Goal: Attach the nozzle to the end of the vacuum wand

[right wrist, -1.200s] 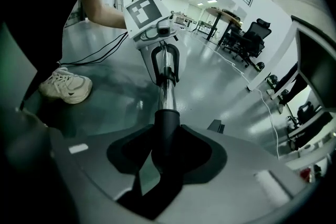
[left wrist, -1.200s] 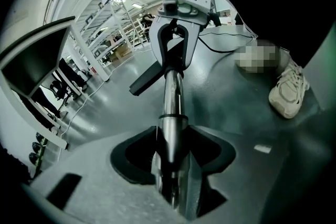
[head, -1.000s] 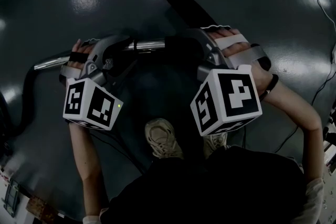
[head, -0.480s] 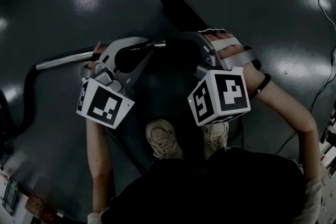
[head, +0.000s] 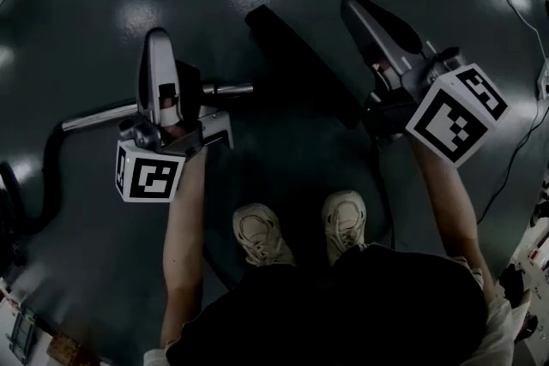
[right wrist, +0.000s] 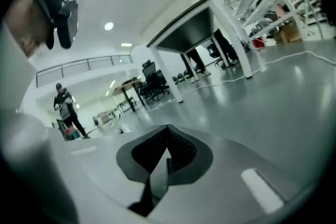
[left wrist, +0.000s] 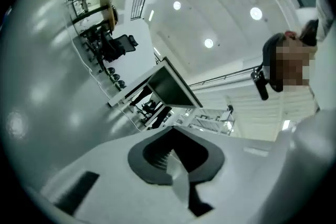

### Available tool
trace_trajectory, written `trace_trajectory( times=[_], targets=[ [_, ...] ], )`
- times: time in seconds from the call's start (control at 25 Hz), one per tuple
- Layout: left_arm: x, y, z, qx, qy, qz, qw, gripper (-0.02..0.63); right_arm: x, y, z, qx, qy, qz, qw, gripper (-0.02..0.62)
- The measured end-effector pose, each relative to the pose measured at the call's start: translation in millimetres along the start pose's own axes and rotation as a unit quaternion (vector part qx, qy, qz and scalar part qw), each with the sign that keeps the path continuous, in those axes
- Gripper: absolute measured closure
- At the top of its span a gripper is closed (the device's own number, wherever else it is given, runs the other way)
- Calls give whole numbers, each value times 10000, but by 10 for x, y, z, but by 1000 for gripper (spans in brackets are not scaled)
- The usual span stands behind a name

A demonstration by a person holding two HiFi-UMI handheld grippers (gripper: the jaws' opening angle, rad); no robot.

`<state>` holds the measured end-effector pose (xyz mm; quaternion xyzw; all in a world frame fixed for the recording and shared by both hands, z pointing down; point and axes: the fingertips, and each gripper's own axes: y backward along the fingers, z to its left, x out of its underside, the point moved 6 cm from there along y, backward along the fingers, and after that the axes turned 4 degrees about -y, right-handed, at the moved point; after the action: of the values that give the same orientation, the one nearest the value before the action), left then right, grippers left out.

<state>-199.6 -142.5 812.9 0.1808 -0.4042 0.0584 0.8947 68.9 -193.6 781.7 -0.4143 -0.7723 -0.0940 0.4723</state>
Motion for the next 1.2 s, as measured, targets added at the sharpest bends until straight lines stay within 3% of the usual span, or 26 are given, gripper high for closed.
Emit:
trace_trajectory(
  times=[0.12,0.44,0.68,0.84,0.92,1.0,1.2],
  targets=[
    [52,-91,-84,-154,-716,195,9971,603,-9,83,-82,286,-260,-452,9982,589],
    [302,-192,-218,-51,-1612,749,9841,603,219,-127,-132,531,33,-206,9984,589],
    [423,-288,-105,-32,-2286,1063,9677,603,258,-302,-278,648,211,-210,9975,589],
    [355,-374,-73,-225,-2836,1240,9506,603,34,-281,-258,1053,27,-551,9929,589],
    [111,-560,-237,-419,-2767,1193,9526,603,-281,-198,-125,1228,-131,-607,9905,589],
    [-371,-846,-594,-520,-2599,998,9590,603,-799,-84,128,1281,-271,-675,9891,589],
    [-2084,-1491,-2081,-380,-2863,886,9533,603,-2566,448,1327,1271,-277,-766,9885,589]
  ],
)
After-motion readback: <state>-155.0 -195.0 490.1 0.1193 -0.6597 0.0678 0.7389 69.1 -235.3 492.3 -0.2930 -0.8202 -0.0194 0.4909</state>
